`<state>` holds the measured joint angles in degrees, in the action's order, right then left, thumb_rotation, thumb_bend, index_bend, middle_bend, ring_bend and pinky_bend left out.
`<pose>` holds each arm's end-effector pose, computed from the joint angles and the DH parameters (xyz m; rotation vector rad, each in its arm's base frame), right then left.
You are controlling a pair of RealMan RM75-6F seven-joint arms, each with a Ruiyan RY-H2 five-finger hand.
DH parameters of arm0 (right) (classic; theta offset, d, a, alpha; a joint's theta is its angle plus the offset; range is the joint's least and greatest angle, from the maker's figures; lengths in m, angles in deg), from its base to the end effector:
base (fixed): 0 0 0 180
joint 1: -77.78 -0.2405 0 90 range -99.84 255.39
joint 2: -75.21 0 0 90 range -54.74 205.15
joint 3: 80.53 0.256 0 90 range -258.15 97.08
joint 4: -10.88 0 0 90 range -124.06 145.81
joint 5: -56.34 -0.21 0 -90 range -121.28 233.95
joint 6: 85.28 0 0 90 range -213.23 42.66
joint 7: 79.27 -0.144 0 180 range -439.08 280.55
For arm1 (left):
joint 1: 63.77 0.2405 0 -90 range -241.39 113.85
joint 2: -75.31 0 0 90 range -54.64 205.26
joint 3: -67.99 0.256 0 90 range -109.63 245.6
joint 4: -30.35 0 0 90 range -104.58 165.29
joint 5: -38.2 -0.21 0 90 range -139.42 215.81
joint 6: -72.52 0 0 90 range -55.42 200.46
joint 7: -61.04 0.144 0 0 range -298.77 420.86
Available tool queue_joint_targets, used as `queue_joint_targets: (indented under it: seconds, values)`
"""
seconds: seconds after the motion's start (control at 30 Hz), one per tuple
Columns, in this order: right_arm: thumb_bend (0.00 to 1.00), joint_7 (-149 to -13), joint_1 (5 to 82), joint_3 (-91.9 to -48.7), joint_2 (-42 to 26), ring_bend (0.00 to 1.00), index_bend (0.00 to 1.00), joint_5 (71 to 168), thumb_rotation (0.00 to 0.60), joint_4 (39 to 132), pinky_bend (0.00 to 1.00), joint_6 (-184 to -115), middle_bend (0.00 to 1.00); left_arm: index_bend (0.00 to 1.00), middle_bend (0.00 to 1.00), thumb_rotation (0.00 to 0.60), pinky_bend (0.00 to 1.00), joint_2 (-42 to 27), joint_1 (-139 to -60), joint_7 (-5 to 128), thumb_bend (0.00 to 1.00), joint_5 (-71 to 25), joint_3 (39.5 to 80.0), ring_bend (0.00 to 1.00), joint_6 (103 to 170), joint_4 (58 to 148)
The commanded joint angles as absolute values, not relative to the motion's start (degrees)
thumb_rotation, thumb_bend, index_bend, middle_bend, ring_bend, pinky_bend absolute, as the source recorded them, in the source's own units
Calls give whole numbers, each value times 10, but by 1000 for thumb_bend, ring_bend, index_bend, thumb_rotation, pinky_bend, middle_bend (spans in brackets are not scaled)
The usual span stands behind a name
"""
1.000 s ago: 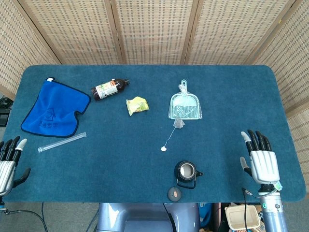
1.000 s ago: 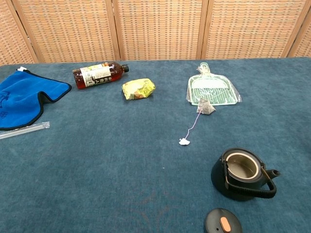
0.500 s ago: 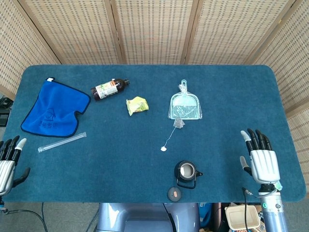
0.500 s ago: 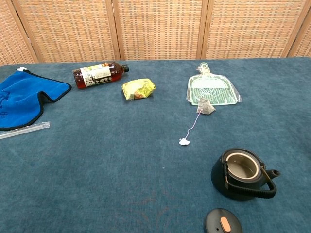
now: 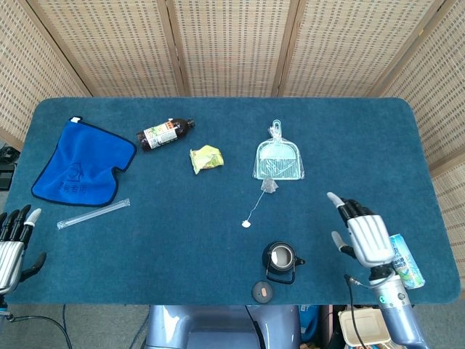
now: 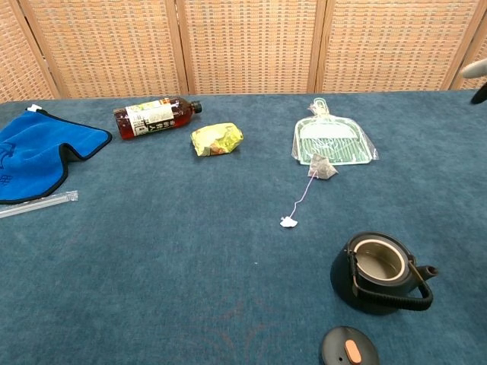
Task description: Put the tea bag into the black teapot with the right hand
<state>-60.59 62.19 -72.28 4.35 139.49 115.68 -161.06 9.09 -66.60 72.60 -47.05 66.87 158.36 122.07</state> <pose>-0.2136 -0.2380 0.1022 1.5635 -0.8532 1.0141 -0.3193 0.1634 0.1465 -1.4239 -0.8093 -0.7283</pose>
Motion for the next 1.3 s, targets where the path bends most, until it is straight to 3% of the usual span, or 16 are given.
queue_joint_targets:
  seconds: [0.03, 0.2, 0.4, 0.83, 1.3]
  values:
    - [438, -610, 595, -715, 52, 409, 162, 1392, 600, 1172, 607, -1574, 432, 0, 0, 600, 0, 91, -666, 727, 349, -469, 668, 0, 1583, 1220]
    - [303, -609, 557, -703, 54, 563, 232, 1381, 600, 1185, 721, -1525, 568, 0, 0, 600, 0, 91, -668, 729, 349, -468, 667, 0, 1581, 1221]
    - [258, -595, 512, -689, 44, 645, 265, 1357, 600, 1183, 774, -1470, 634, 0, 0, 600, 0, 92, -670, 734, 349, -462, 664, 0, 1578, 1223]
    - [293, -549, 426, -672, -5, 770, 398, 1287, 600, 1147, 853, -1385, 752, 0, 0, 600, 0, 96, -679, 754, 349, -454, 650, 0, 1578, 1235]
    - [399, -521, 365, -673, -66, 858, 521, 1262, 600, 1089, 903, -1359, 836, 0, 0, 600, 0, 96, -686, 769, 348, -446, 644, 0, 1575, 1244]
